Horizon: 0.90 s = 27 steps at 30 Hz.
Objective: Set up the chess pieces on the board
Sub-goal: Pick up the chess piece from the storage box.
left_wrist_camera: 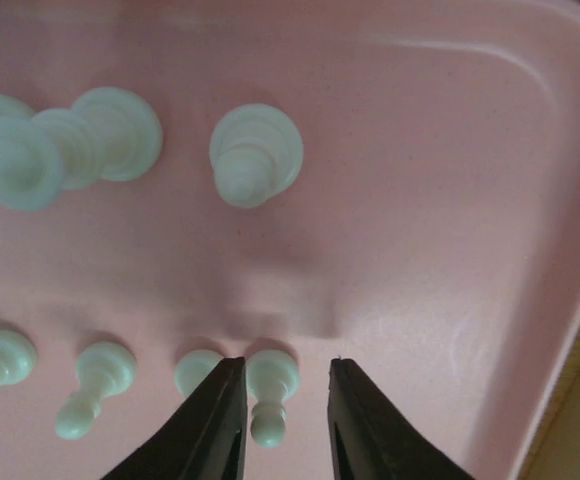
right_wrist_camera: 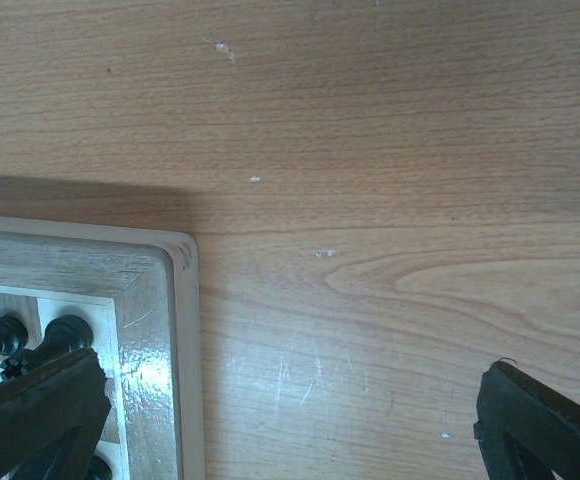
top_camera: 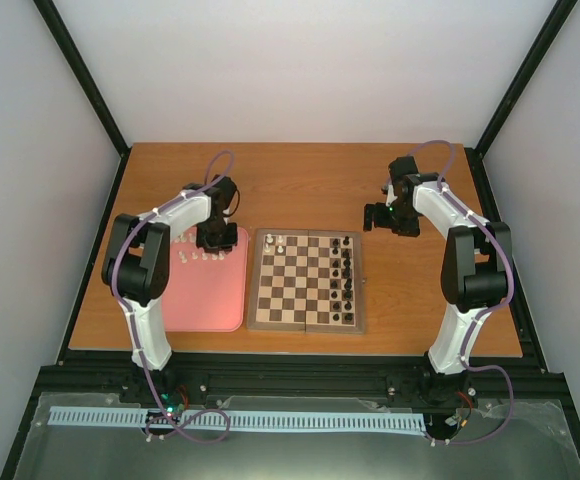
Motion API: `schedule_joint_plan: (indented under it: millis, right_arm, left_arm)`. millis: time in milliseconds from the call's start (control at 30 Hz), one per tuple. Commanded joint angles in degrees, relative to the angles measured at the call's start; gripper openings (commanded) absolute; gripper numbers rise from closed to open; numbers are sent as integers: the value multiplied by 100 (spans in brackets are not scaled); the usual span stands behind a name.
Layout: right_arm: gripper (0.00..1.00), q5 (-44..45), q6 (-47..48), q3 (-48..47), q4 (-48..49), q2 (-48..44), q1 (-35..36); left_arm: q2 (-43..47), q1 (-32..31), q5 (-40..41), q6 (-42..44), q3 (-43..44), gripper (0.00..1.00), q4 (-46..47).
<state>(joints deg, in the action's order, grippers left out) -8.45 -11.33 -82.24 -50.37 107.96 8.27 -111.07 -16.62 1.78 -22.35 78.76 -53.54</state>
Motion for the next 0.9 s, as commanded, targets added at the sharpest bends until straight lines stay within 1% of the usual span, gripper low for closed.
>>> schedule_joint_plan:
  millis: [0,200,400,567,700,867]
  right_arm:
    - [100,31,61,-52,-26,-83,-48]
    - [100,35,61,-56,-26,-75,-48]
    - [100,12,53,-65,-17,-39,-45]
    - [100,10,50,-77,-8,-25,-45]
    - [100,19,52,-77,-8,-34,-51]
    - [100,27,52,-48,1,-42,-50]
  left_arm:
    - [-160,-25,55,4,49,22,79]
    - [-211,-26,64,25,73,21,72]
    - [-214,-30,64,32,114,16,8]
    - [-240,-34,85,51,146,10,-27]
    - [-275,-34,87,47,205,2,-64]
    - [-246,-87,73,104,328,2,-258]
